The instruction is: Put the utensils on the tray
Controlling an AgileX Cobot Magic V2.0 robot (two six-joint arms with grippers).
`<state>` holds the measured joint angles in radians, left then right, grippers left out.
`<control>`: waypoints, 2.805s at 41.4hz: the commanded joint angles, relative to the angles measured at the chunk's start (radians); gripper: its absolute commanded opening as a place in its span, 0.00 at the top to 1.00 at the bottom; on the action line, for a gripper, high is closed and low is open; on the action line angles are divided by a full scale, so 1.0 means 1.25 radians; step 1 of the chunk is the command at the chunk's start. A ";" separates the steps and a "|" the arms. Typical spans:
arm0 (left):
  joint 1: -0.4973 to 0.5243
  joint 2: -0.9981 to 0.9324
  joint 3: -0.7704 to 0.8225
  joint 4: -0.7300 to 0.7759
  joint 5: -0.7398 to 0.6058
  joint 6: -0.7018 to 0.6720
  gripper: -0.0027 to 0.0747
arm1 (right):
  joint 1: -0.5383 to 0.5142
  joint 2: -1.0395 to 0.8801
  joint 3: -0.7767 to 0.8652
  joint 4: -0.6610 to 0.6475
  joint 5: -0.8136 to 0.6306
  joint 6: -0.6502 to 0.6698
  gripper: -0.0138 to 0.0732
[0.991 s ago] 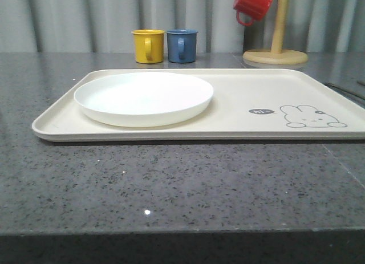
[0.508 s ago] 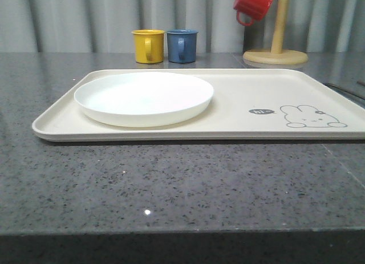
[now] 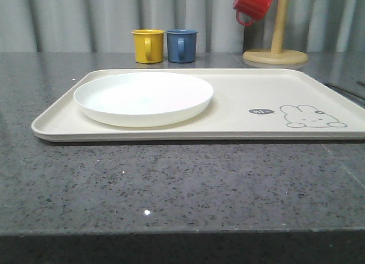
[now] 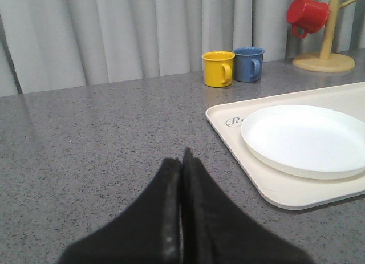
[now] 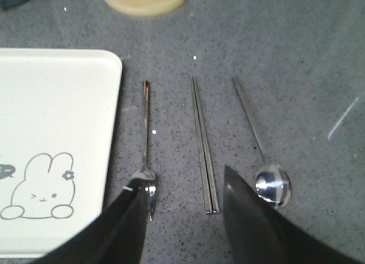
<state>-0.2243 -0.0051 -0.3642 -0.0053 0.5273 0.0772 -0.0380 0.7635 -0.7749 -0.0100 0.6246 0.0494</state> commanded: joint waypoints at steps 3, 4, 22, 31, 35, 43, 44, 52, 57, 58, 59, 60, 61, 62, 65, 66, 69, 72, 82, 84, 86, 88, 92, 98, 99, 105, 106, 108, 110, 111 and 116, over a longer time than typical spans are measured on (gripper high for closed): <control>0.002 0.007 -0.021 -0.008 -0.072 -0.009 0.99 | 0.015 0.153 -0.134 -0.001 0.072 -0.008 0.45; 0.002 0.007 -0.021 -0.008 -0.072 -0.009 0.99 | 0.019 0.174 -0.150 -0.001 0.092 -0.011 0.45; 0.002 0.007 -0.021 -0.008 -0.072 -0.009 0.99 | 0.089 0.515 -0.346 -0.001 0.190 -0.019 0.45; 0.002 0.007 -0.021 -0.008 -0.072 -0.009 0.99 | 0.089 0.617 -0.374 -0.001 0.168 -0.019 0.45; 0.002 0.007 -0.021 -0.008 -0.072 -0.009 0.99 | 0.089 0.647 -0.379 -0.001 0.156 -0.019 0.45; 0.002 0.007 -0.021 -0.008 -0.072 -0.009 0.99 | 0.089 0.673 -0.380 -0.001 0.130 -0.019 0.45; 0.002 0.007 -0.021 -0.008 -0.072 -0.009 0.99 | 0.089 0.675 -0.380 -0.001 0.129 -0.019 0.45; 0.002 0.007 -0.021 -0.008 -0.072 -0.009 0.99 | 0.089 0.689 -0.380 -0.001 0.126 -0.019 0.45; 0.002 0.007 -0.021 -0.008 -0.072 -0.009 0.99 | 0.089 0.689 -0.380 -0.001 0.129 -0.019 0.51; 0.002 0.007 -0.021 -0.008 -0.072 -0.009 0.99 | 0.089 0.689 -0.380 -0.001 0.131 -0.019 0.53; 0.002 0.007 -0.021 -0.008 -0.072 -0.009 0.99 | 0.089 0.689 -0.380 -0.001 0.132 -0.019 0.57; 0.002 0.007 -0.021 -0.008 -0.072 -0.009 0.99 | 0.089 0.689 -0.380 -0.001 0.134 -0.019 0.60; 0.002 0.007 -0.021 -0.008 -0.072 -0.009 0.99 | 0.089 0.689 -0.380 -0.001 0.136 -0.019 0.63; 0.002 0.007 -0.021 -0.008 -0.072 -0.009 0.99 | 0.089 0.689 -0.380 -0.001 0.136 -0.019 0.66; 0.002 0.007 -0.021 -0.008 -0.072 -0.009 0.99 | 0.089 0.689 -0.380 -0.001 0.136 -0.019 0.75; 0.002 0.007 -0.021 -0.008 -0.072 -0.009 0.99 | 0.089 0.689 -0.380 -0.001 0.136 -0.019 0.77; 0.002 0.007 -0.021 -0.008 -0.072 -0.009 0.99 | 0.088 0.687 -0.380 -0.001 0.137 -0.019 0.80; 0.002 0.007 -0.021 -0.008 -0.072 -0.009 0.99 | 0.087 0.678 -0.380 -0.002 0.145 -0.019 0.80; 0.002 0.007 -0.021 -0.008 -0.072 -0.009 0.99 | 0.087 0.589 -0.389 -0.011 0.154 0.032 0.82; 0.002 0.007 -0.021 -0.008 -0.072 -0.009 0.99 | 0.087 0.572 -0.401 -0.013 0.171 0.050 0.83; 0.002 0.007 -0.021 -0.008 -0.072 -0.009 0.99 | 0.090 0.559 -0.421 -0.013 0.201 0.065 0.83; 0.002 0.007 -0.021 -0.008 -0.072 -0.009 0.99 | 0.100 0.552 -0.447 -0.013 0.228 0.076 0.83; 0.002 0.007 -0.021 -0.008 -0.072 -0.009 0.99 | 0.133 0.551 -0.501 -0.014 0.295 0.096 0.83; 0.002 0.007 -0.021 -0.008 -0.072 -0.009 0.99 | 0.222 0.563 -0.557 -0.023 0.324 0.152 0.83; 0.002 0.007 -0.021 -0.008 -0.072 -0.009 0.99 | 0.243 0.567 -0.565 -0.026 0.324 0.167 0.83; 0.002 0.007 -0.021 -0.008 -0.072 -0.009 0.99 | 0.350 0.614 -0.591 -0.064 0.328 0.253 0.83; 0.002 0.007 -0.021 -0.008 -0.072 -0.009 0.99 | 0.366 0.623 -0.595 -0.069 0.328 0.264 0.83; 0.002 0.007 -0.021 -0.008 -0.072 -0.009 0.99 | 0.399 0.645 -0.605 -0.077 0.328 0.286 0.83; 0.002 0.007 -0.021 -0.008 -0.072 -0.009 0.99 | 0.427 0.668 -0.615 -0.084 0.327 0.303 0.83; 0.002 0.007 -0.021 -0.008 -0.072 -0.009 0.99 | 0.437 0.678 -0.620 -0.090 0.329 0.315 0.83; 0.002 0.007 -0.021 -0.008 -0.072 -0.009 0.99 | 0.461 0.729 -0.652 -0.104 0.338 0.370 0.83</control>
<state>-0.2243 -0.0051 -0.3642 -0.0053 0.5273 0.0772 0.5301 1.6849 -1.5362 -0.0948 1.0666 0.4594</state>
